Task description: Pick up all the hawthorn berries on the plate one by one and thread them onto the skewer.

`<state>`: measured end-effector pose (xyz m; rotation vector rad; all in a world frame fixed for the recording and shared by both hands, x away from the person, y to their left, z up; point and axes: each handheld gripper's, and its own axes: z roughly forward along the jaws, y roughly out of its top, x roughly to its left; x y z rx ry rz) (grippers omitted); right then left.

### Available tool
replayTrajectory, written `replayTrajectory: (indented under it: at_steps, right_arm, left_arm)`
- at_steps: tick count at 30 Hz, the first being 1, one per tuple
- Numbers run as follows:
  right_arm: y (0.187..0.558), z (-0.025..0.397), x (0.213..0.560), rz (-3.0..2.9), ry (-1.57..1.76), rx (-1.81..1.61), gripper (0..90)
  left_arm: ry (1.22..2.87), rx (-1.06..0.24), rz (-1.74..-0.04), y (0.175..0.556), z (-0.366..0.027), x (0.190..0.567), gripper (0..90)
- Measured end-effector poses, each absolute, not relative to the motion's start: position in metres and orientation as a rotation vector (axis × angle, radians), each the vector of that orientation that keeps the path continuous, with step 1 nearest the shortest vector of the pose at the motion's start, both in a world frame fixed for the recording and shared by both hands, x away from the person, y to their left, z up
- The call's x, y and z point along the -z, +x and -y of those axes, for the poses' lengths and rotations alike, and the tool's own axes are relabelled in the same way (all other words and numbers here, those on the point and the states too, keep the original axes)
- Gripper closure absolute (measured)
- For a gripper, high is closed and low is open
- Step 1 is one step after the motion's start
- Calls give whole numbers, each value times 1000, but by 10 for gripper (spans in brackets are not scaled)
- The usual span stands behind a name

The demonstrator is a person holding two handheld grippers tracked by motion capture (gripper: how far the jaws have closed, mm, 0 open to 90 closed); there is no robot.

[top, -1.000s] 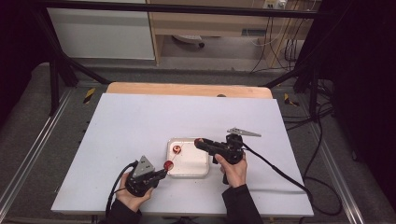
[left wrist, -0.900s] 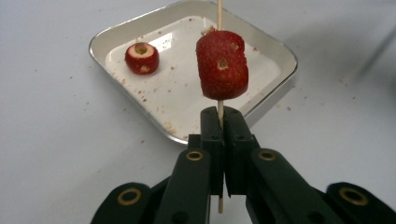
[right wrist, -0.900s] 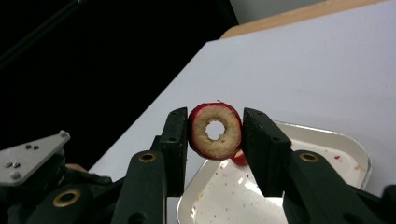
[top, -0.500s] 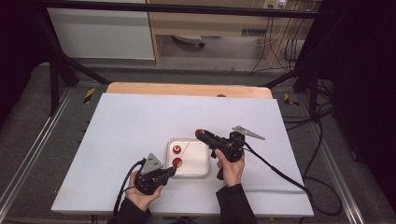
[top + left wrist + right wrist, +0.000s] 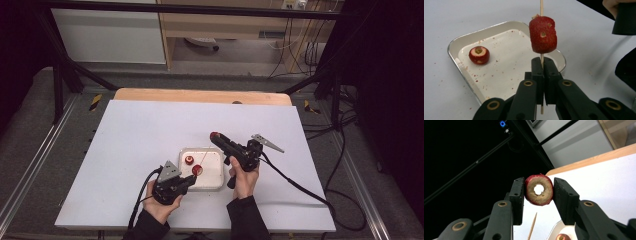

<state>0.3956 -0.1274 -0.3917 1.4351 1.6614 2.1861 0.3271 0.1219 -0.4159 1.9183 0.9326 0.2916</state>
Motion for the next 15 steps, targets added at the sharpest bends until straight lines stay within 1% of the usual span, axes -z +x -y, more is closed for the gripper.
replayTrajectory:
  at_steps: [15]
  right_arm:
    - [394, 124, 395, -1570, 1433, -2231, 628]
  left_arm:
    - [1877, -277, -943, 330, -114, 413, 879]
